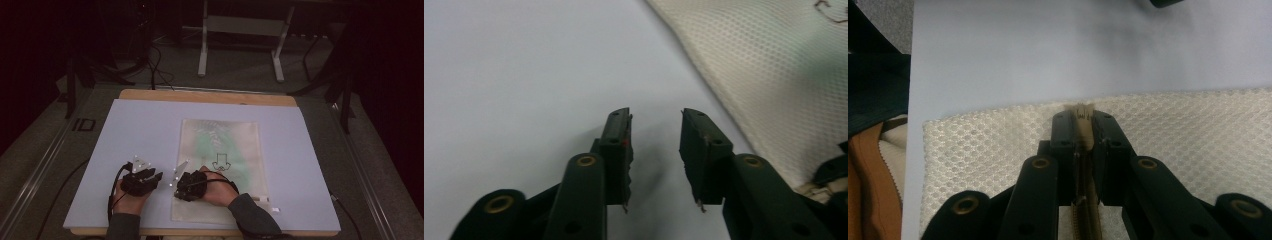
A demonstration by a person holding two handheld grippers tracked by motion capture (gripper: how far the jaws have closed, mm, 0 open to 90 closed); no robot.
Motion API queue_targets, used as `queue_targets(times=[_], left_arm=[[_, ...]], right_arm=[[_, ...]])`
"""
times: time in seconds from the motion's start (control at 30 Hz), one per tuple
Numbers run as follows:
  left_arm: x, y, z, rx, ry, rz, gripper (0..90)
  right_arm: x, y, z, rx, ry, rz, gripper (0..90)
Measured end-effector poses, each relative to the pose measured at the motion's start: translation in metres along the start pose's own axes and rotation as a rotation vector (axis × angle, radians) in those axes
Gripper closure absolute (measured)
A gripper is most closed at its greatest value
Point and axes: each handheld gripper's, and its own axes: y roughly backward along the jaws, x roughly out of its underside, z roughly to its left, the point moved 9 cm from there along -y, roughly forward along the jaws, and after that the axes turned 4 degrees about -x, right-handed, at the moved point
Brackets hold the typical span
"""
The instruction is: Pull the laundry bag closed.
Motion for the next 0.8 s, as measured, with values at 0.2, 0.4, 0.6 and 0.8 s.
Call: queue_targets(times=[0.2,0.4,0.6,0.8], left_arm=[[0.000,0.001,-0.008,0.042,-0.022,0.001,84.4],[0.000,0.001,-0.017,0.076,-0.045,0.006,88.8],[0.000,0.000,-0.028,0.111,-0.066,0.006,88.9],[0.000,-0.001,-0.036,0.126,-0.092,0.018,88.9]], right_arm=[[0.002,0.000,0.001,0.002,0.001,-0.006,81.5],[0.003,0.000,0.002,0.004,-0.007,-0.008,81.5],[0.003,0.000,0.001,0.005,0.002,-0.012,81.5],[0.003,0.000,0.001,0.009,0.003,-0.016,81.5]])
